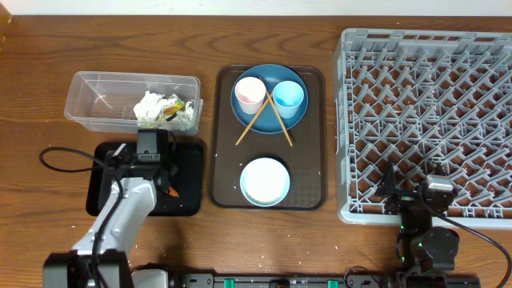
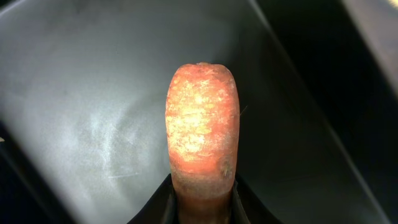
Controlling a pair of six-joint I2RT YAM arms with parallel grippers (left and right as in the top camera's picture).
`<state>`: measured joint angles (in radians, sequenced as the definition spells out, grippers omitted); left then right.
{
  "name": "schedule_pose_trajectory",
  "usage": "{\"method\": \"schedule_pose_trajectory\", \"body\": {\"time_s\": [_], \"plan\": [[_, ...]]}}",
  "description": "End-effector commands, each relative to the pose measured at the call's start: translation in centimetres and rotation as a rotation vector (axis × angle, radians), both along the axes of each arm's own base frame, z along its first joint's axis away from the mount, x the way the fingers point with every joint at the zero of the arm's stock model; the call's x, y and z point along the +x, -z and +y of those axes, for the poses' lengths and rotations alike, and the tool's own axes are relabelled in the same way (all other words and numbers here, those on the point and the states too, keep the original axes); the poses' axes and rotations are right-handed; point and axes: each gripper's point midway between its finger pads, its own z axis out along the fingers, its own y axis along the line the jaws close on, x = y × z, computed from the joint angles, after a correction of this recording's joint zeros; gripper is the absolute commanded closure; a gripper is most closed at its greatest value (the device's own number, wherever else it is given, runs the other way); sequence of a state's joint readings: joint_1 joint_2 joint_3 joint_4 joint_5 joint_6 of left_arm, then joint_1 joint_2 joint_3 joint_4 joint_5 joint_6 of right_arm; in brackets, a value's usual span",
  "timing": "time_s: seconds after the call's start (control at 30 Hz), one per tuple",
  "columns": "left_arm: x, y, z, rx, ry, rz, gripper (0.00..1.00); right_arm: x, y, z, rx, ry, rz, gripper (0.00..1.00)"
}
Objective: Sort waste into correct bins and load items into the dishwasher rack
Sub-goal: 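Carry the carrot left and release it onto the black tray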
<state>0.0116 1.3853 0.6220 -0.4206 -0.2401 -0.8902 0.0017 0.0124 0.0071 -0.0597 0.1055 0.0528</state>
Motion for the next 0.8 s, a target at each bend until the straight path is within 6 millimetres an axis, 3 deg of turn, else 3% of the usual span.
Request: {"method": "schedule_pose_trajectory", "body": {"time_s": [0.0, 0.13, 0.3, 0.33, 0.53, 0.77], "plan": [[-0.2, 0.3, 0.9, 0.040, -0.032, 0.015, 0.79, 0.0, 0.1, 0.2, 0.013, -0.007, 0.000, 0.01], [-0.4, 0.4, 1.5, 0.052, -0.049, 0.022, 0.75, 0.0, 0.1, 0.2, 0.013, -0.007, 0.000, 0.01], [-0.4, 0.2, 1.8, 0.052, -0.059, 0.016, 0.42, 0.0, 0.1, 0.2, 0.013, -0.007, 0.000, 0.01], [-0.4, 0.1, 1.8, 0.053, -0.056, 0.014, 0.40, 0.0, 0.1, 0.2, 0.013, -0.007, 0.000, 0.01], [-0.1, -1.1, 1.8, 0.054, -0.051, -0.023, 0.34, 0.0, 0.1, 0.2, 0.013, -0.007, 0.000, 0.01], [0.5, -5.5, 1.0, 0.074, 0.088, -0.137, 0.29, 0.0, 0.1, 0.2, 0.013, -0.007, 0.000, 0.01]]}}
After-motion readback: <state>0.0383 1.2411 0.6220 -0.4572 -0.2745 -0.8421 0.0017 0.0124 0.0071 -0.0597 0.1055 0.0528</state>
